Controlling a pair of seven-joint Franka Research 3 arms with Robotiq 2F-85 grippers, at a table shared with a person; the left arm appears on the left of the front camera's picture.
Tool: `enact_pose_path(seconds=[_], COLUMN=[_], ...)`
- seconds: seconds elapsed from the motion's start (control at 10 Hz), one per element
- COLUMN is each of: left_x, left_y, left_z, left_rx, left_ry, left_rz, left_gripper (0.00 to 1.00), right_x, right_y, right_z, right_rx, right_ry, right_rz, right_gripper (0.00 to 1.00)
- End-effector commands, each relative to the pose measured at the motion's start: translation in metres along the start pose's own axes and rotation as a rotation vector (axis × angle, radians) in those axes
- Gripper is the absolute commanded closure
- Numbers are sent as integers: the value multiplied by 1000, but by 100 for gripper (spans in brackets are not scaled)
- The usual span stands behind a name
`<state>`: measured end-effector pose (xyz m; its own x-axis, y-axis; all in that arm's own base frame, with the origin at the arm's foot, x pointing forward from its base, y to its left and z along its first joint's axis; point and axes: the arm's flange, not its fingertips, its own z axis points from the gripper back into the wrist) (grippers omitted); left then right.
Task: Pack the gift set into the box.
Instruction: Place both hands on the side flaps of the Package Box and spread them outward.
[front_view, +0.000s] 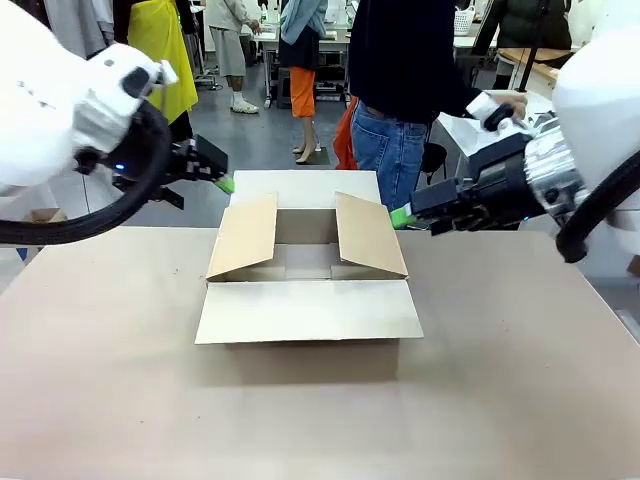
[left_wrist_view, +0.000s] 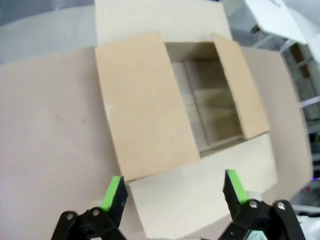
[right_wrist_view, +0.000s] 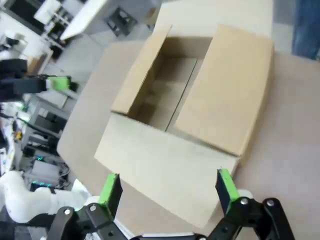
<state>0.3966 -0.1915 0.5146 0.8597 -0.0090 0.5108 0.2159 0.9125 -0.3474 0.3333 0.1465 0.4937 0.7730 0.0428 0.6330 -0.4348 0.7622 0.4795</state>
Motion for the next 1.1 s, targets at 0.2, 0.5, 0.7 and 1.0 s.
enact_pose_path(seconds=[0.2, 0.5, 0.7, 1.0], left_x=[-12, -5, 19, 48], left_y=[2, -10, -61, -120], left_z=[23, 16, -8, -71], left_rx=[-42, -19, 95, 246], left_ry=[-46, -56, -51, 39], left_rz=[31, -32, -134, -197], left_gripper=[0, 0, 0, 0], right_x=[0, 0, 0, 0], right_y=[0, 0, 0, 0], right_z=[0, 0, 0, 0], right_rx=[0, 0, 0, 0], right_ry=[0, 0, 0, 0], right_rz=[0, 0, 0, 0], right_gripper=[0, 0, 0, 0])
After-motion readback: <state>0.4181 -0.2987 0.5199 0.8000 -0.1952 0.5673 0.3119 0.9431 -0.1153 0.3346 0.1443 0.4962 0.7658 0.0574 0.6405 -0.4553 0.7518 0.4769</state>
